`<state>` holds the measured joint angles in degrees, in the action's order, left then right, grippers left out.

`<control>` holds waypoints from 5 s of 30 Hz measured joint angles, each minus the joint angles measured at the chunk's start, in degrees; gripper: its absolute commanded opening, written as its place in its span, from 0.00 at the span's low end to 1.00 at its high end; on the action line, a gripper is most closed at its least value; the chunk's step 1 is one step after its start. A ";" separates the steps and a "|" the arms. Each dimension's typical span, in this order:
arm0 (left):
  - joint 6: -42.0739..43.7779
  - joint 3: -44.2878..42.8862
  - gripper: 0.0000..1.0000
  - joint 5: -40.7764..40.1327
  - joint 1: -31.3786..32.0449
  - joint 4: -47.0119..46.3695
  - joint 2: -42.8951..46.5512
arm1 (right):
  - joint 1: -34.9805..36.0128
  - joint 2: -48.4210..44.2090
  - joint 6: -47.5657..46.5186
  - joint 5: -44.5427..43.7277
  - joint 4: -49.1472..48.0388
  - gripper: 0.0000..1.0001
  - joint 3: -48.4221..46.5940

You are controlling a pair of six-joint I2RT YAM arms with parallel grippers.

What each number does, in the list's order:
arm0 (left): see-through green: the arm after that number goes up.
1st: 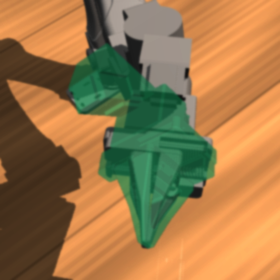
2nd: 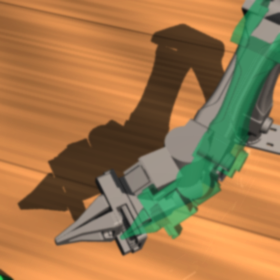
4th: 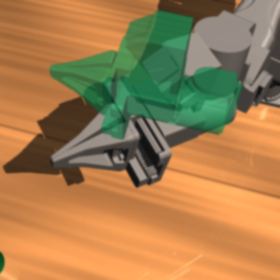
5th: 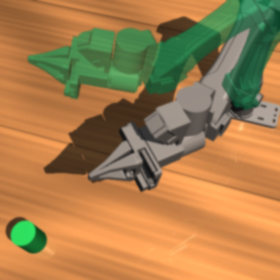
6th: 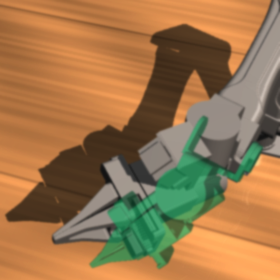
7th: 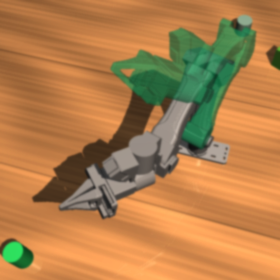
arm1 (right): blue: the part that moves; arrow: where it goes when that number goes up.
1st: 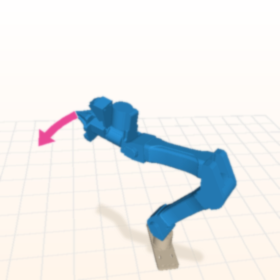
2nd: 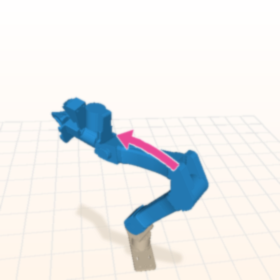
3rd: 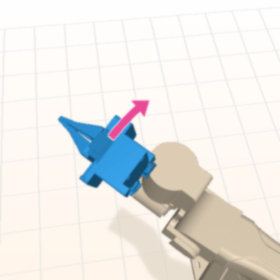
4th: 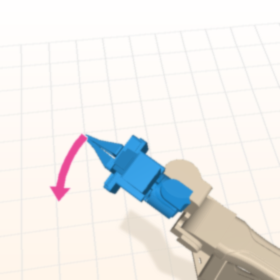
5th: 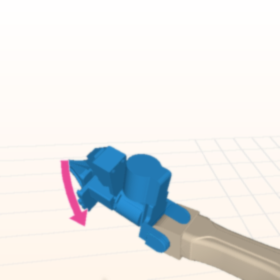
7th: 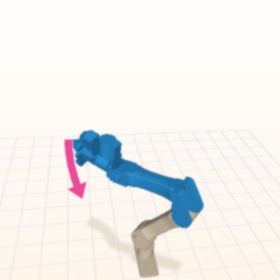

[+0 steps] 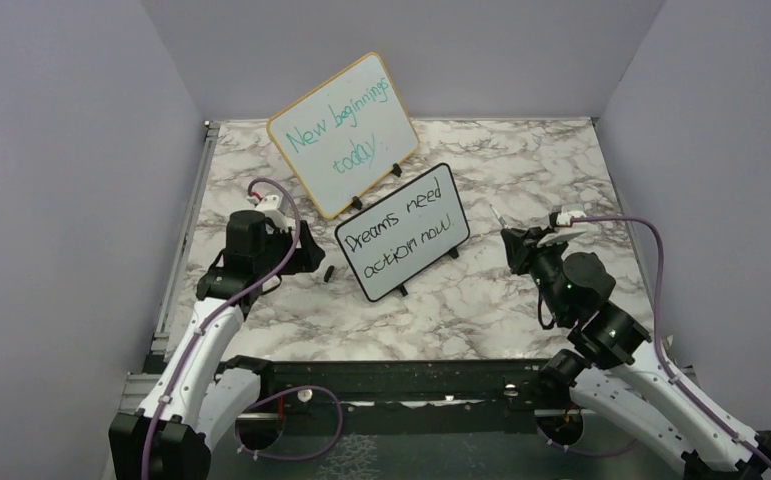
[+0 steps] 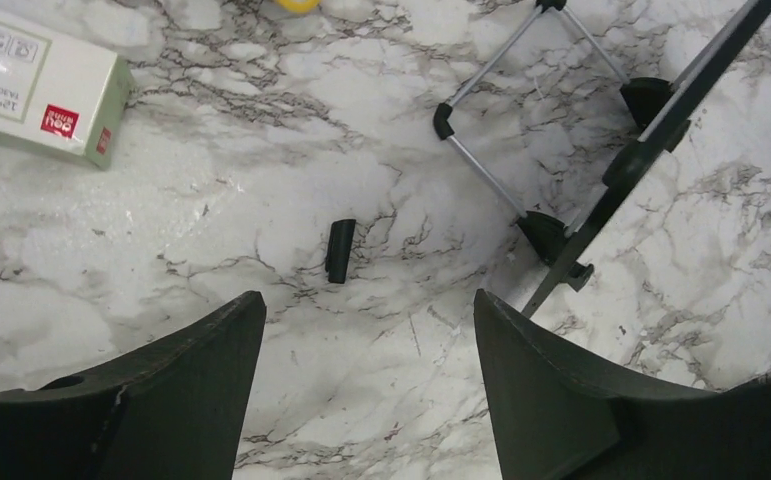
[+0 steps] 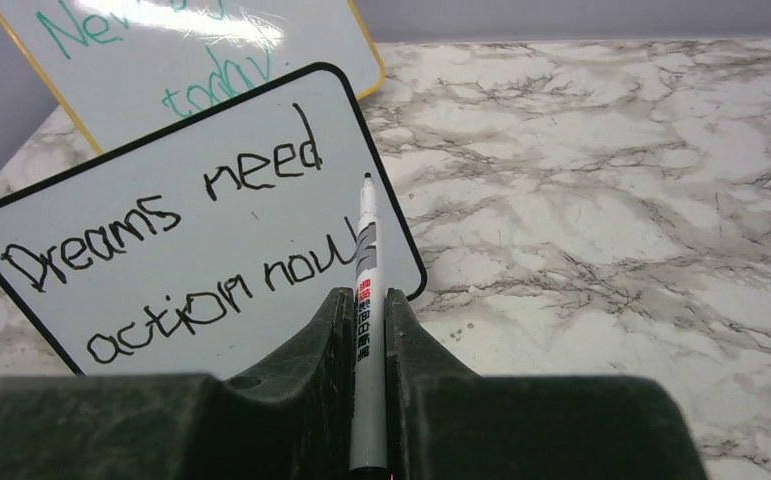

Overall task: Write a sentence on the whiteboard
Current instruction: Close the whiteboard marker at the center of the board.

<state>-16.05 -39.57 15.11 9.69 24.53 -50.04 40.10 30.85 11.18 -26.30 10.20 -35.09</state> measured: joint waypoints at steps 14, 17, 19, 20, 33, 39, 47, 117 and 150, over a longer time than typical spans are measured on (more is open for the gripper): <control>-7.80 6.25 0.44 -2.71 0.20 -6.88 -11.02 | 0.00 -1.79 0.44 1.14 -0.07 0.00 0.83; -8.57 5.16 0.41 -2.82 1.05 -7.54 -16.00 | 0.00 -2.01 0.46 1.18 -0.07 0.00 0.98; -8.57 3.78 0.41 -3.17 2.21 -7.76 -18.97 | 0.00 -2.10 0.46 1.20 -0.09 0.00 1.05; -8.57 3.08 0.41 -3.48 2.82 -7.80 -20.20 | 0.00 -2.10 0.46 1.20 -0.11 0.00 1.09; -6.78 -4.72 0.35 -9.99 8.81 -8.02 -32.94 | 0.00 -1.73 0.46 1.33 -0.22 0.00 1.42; -6.36 -5.14 0.35 -10.51 9.92 -7.76 -35.85 | 0.00 -1.60 0.46 1.31 -0.24 0.00 1.42; -6.47 -6.05 0.18 -12.02 10.69 -6.88 -37.75 | 0.00 -1.25 0.46 1.33 -0.26 0.00 1.42; -18.38 2.36 0.00 -23.98 12.57 -4.55 6.32 | 0.02 15.15 -4.76 31.95 -15.96 0.00 1.60; -46.75 0.39 0.00 -22.14 12.57 -19.30 15.87 | 31.71 47.01 -30.25 8.48 -74.34 0.00 2.21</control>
<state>-62.81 -39.18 -7.03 22.26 5.23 -34.17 71.81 77.87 -19.07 -17.82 -64.14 -32.88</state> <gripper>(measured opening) 0.134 0.167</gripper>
